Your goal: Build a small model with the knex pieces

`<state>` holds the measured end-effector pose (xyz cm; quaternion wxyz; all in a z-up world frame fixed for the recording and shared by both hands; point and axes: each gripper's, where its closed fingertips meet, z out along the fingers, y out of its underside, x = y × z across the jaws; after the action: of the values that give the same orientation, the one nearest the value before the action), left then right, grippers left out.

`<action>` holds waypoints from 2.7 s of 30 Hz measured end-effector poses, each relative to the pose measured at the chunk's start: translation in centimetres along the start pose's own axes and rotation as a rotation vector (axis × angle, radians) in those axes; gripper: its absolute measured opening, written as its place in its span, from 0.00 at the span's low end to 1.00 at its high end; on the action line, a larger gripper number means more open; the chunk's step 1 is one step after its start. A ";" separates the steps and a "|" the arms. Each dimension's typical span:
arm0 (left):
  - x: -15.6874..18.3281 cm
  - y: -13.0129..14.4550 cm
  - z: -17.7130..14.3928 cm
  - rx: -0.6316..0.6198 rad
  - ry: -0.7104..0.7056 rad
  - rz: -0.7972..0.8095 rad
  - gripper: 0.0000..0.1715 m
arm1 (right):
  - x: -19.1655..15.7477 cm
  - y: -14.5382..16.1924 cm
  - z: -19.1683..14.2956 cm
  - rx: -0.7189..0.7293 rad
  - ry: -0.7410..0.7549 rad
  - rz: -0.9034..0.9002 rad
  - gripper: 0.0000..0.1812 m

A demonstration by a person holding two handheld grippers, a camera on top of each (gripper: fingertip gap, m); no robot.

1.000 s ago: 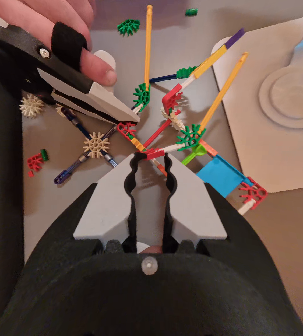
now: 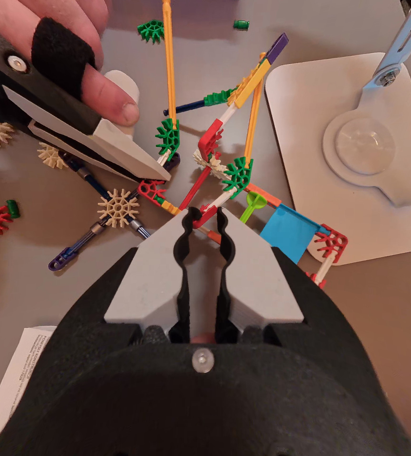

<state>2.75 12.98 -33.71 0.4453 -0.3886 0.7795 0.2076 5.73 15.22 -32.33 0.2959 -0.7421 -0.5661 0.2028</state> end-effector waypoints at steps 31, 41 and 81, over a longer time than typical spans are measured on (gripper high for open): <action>-2.9 3.4 -3.2 -0.086 0.184 -0.183 0.27 | -0.4 0.3 0.7 0.011 -0.032 -0.029 0.06; -2.0 7.1 -4.9 -0.057 0.166 -0.403 0.12 | -0.5 0.2 0.8 0.007 -0.011 -0.082 0.06; -4.2 4.9 -5.1 0.002 0.097 -0.547 0.22 | -2.5 -0.4 0.7 0.056 -0.106 -0.150 0.03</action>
<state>-2.53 14.34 -27.61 0.4474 -0.5935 0.6664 0.0600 4.29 13.04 -32.69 0.3007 -0.6773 -0.6290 0.2349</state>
